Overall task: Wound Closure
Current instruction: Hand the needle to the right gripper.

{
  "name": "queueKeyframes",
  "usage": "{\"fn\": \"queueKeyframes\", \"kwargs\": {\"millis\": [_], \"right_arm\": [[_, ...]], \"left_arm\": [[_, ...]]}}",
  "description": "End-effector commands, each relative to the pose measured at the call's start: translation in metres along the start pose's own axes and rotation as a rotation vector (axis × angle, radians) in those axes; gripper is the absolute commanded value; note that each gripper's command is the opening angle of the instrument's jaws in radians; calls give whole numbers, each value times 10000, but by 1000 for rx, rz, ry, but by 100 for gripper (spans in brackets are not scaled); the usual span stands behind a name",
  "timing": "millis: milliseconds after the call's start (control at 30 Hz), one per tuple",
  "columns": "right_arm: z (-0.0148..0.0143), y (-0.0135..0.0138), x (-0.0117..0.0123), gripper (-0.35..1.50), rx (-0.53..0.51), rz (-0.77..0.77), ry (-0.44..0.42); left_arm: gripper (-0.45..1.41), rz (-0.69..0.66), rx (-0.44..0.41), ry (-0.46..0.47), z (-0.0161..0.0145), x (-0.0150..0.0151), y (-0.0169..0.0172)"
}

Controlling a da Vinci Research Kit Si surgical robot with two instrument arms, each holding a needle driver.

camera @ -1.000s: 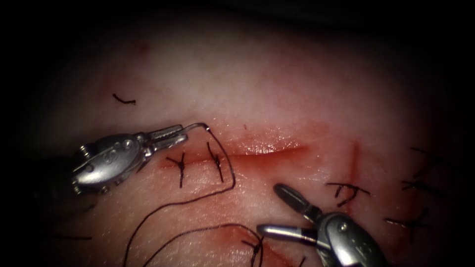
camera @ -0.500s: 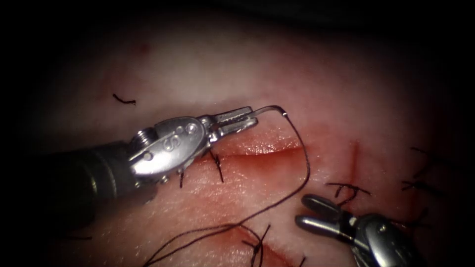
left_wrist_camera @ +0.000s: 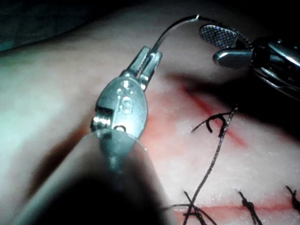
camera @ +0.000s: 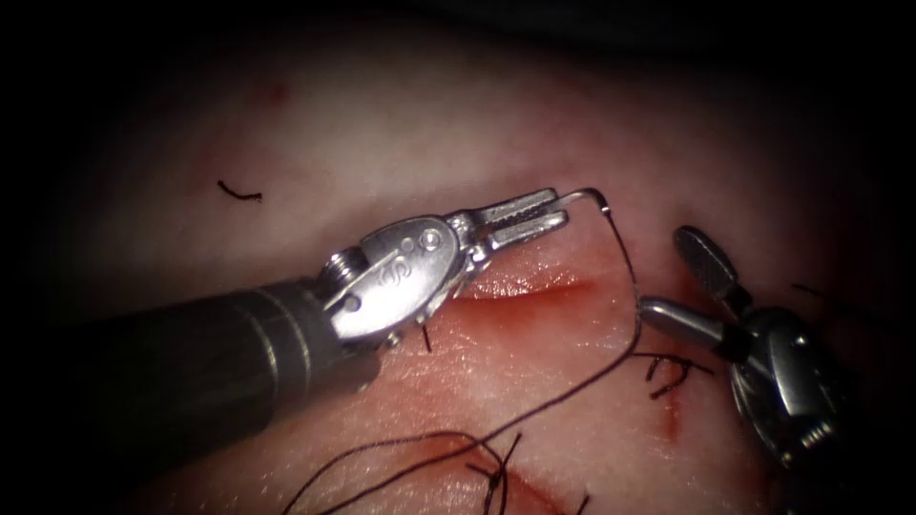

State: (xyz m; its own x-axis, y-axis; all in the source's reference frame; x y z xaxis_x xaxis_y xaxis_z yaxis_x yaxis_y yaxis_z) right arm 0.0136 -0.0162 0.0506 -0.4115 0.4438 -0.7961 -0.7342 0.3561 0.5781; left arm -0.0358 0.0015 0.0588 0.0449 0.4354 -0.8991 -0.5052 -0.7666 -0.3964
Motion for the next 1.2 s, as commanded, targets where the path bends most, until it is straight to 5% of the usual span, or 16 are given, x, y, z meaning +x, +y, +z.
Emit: {"fn": "queueKeyframes", "kwargs": {"millis": [33,500,867,1200], "right_arm": [[13,-15,-12,120,-8,3,23],[62,-56,-20,111,-37,-12,45],[67,-49,-19,73,-43,-29,42],[73,-48,-16,9,-48,-31,39]], "left_arm": [[-45,1,4,2,9,-3,-4],[-45,20,12,7,15,-14,1],[-45,19,4,-3,12,-14,2],[-45,20,1,-8,12,-14,3]]}}
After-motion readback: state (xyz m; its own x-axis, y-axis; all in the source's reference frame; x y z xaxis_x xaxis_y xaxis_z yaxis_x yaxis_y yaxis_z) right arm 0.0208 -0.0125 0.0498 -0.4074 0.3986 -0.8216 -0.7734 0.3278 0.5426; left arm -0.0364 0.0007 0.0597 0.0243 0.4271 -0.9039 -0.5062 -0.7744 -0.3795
